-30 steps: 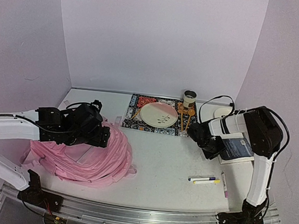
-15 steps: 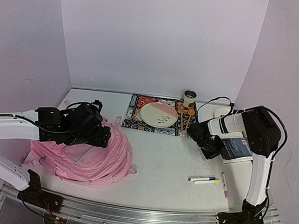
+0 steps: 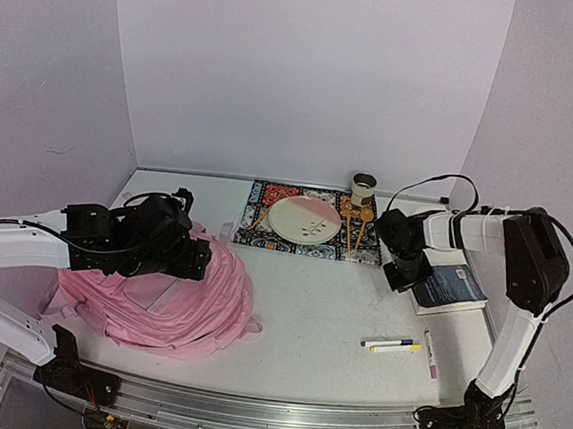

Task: Pack the student bag
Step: Move the book to the center of the board, then adjust the book at the center of the board.

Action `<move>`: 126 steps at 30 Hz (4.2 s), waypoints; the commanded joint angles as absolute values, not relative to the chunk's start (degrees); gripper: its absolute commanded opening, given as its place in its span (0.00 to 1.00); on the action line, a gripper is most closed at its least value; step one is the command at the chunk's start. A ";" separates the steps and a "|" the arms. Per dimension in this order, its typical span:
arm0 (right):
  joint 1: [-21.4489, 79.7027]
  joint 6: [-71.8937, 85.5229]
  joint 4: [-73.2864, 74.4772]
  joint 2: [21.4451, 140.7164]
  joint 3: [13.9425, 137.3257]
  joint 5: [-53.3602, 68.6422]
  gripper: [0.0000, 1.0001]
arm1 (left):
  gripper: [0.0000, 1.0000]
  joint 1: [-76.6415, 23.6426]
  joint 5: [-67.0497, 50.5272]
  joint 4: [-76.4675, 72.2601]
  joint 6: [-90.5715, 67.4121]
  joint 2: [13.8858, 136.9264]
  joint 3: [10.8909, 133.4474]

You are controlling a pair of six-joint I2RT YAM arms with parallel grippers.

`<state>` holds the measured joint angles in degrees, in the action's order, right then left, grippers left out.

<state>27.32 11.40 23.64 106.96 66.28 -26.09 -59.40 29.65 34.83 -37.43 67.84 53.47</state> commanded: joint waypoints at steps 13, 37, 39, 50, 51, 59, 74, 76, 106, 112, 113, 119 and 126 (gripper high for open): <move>11.36 10.69 18.76 103.31 64.96 -12.02 0.48 | 0.88 -58.97 28.40 31.49 -37.09 66.25 53.78; 30.29 25.82 16.35 108.70 61.82 6.95 0.54 | 0.99 -58.54 23.95 26.64 -37.67 72.31 57.26; 31.84 26.81 16.35 108.32 63.98 7.26 0.53 | 0.99 -58.60 23.58 26.47 -37.76 72.27 57.15; 25.39 20.68 17.53 97.26 65.50 5.77 0.67 | 1.00 -58.55 21.24 25.59 -38.94 72.60 56.60; 23.43 19.55 17.53 96.35 64.54 5.88 0.68 | 1.00 -58.58 21.08 25.43 -39.01 72.64 56.53; 9.89 12.55 15.99 97.32 62.01 8.03 0.78 | 0.99 -58.54 19.35 24.81 -39.49 73.90 57.12; 4.44 14.30 11.04 102.16 56.05 11.90 0.87 | 0.99 -58.55 13.87 24.81 -39.49 77.32 58.39; 4.49 15.24 9.38 100.34 53.02 14.92 0.87 | 0.99 -58.57 13.43 24.75 -39.46 78.09 59.04; 40.69 41.74 -12.81 88.52 40.86 21.28 0.65 | 0.91 -62.67 9.03 15.63 -45.07 90.03 64.44; 38.04 35.11 -5.03 83.93 43.86 10.89 0.70 | 0.88 -62.67 5.93 10.35 -48.46 92.95 64.03; 37.07 34.08 -4.40 83.66 44.20 10.22 0.70 | 0.87 -62.67 5.31 9.34 -49.15 93.97 63.93; 29.86 28.04 -3.39 84.38 46.57 10.59 0.72 | 0.82 -62.67 2.14 4.15 -52.04 98.77 64.39; 28.55 23.05 -3.27 91.87 50.17 12.31 0.72 | 0.81 -62.67 0.84 -0.08 -55.99 102.07 64.10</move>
